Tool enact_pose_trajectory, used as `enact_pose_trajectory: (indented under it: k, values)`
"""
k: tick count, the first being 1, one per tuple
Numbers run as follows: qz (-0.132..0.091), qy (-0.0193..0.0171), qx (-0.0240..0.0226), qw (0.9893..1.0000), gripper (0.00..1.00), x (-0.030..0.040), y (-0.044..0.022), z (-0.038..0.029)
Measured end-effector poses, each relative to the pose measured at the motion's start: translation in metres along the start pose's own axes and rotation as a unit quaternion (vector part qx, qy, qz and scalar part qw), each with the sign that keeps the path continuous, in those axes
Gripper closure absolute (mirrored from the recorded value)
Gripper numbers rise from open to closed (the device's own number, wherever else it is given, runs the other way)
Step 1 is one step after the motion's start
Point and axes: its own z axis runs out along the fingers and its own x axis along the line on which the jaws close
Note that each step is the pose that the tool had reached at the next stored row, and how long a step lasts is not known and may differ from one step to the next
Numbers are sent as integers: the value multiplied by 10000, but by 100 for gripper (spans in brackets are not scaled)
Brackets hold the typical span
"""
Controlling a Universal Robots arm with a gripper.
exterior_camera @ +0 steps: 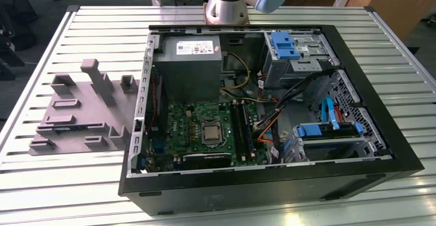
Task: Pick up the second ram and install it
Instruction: 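Pick up the second ram and move it above second insertion slot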
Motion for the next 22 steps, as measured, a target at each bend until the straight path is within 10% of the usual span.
enact_pose_trajectory:
  k: [22]
  values:
    - [105, -1, 1, 9999, 62, 2, 1, 107]
